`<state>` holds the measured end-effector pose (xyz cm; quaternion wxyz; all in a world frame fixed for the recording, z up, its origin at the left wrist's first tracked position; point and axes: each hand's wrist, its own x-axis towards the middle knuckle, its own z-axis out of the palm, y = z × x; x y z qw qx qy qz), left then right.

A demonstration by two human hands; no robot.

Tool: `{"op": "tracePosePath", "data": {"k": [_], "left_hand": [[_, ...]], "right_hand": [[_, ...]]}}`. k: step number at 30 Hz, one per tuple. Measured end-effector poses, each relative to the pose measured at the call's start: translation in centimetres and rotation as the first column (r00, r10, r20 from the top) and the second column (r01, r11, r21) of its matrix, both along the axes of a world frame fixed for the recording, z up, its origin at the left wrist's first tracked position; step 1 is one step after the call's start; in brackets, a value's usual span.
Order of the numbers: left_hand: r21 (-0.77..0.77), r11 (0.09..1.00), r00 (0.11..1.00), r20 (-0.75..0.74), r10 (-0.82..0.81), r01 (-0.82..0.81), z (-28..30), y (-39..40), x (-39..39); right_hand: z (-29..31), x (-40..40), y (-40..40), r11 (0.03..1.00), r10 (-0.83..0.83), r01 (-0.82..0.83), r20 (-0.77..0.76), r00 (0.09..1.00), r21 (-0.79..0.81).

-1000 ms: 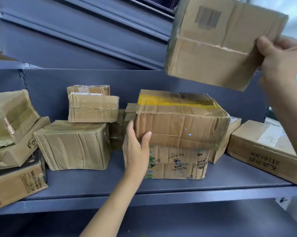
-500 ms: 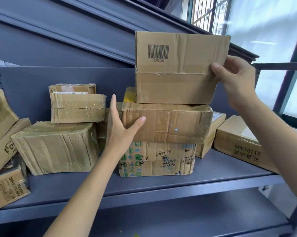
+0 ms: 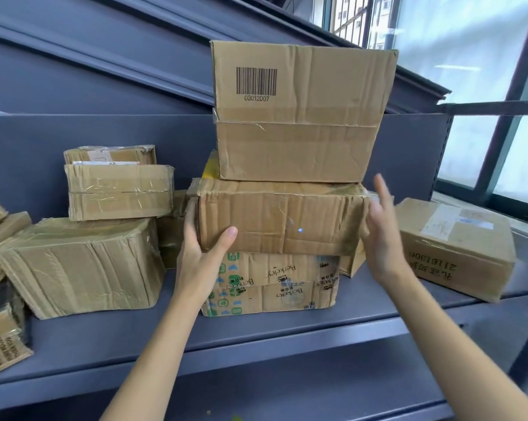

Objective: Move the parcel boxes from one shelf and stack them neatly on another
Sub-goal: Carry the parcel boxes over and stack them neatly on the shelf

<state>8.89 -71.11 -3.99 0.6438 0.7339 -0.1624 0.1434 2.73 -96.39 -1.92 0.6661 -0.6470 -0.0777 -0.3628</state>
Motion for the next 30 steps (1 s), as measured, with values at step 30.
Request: {"op": "tracePosePath", "data": {"k": [30], "left_hand": [[-0.14,0.979,0.989,0.026,-0.144,0.146,-0.2,-2.2,-2.6]], "right_hand": [[-2.3,-4.3,0.2,0.995,-0.073,0.074,0.015,0.997,-0.069]]}}
